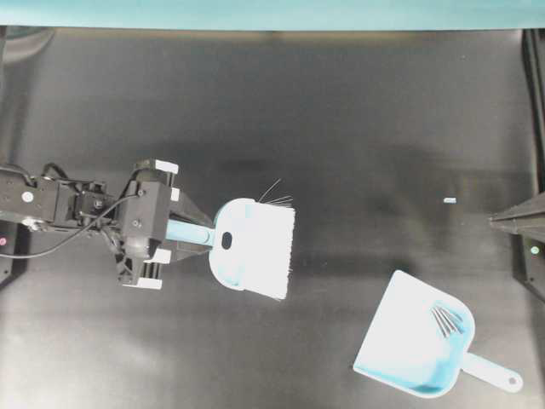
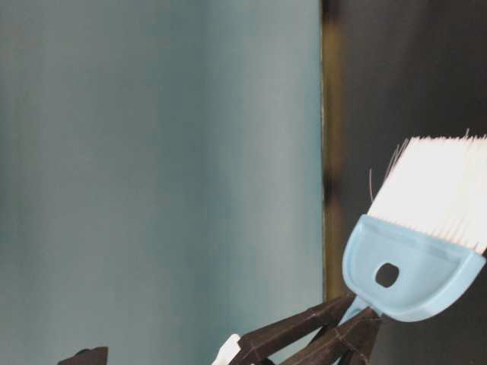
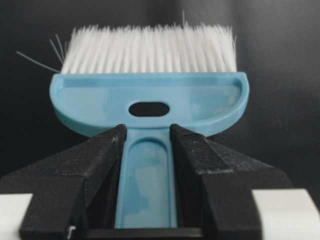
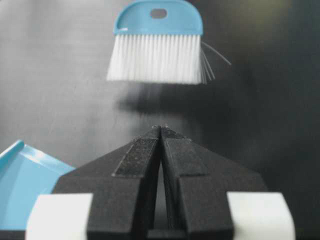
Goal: Hold the dustpan with a person, while the left arm uses a hand brush to gather the screws into the dustpan.
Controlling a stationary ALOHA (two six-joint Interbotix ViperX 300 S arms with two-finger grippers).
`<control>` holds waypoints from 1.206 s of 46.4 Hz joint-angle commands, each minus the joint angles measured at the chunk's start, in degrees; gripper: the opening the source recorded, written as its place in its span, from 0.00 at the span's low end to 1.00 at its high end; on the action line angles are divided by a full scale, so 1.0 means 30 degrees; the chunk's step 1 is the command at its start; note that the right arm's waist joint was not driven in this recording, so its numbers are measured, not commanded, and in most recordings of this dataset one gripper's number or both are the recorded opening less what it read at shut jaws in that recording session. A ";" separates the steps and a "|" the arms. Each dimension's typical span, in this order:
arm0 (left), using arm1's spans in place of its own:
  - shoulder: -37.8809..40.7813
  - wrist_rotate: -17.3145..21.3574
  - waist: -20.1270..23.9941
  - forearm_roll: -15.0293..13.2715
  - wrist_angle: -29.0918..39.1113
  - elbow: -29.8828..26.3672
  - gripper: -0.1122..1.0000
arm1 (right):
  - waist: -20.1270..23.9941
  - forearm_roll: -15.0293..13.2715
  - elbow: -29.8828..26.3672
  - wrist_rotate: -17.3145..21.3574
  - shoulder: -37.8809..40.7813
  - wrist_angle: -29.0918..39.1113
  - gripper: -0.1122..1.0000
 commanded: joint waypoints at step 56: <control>-0.4014 -0.0029 0.0029 0.0000 -0.4248 0.2314 0.78 | 0.0000 -0.0029 -0.0117 -0.0088 0.0088 -0.0146 0.10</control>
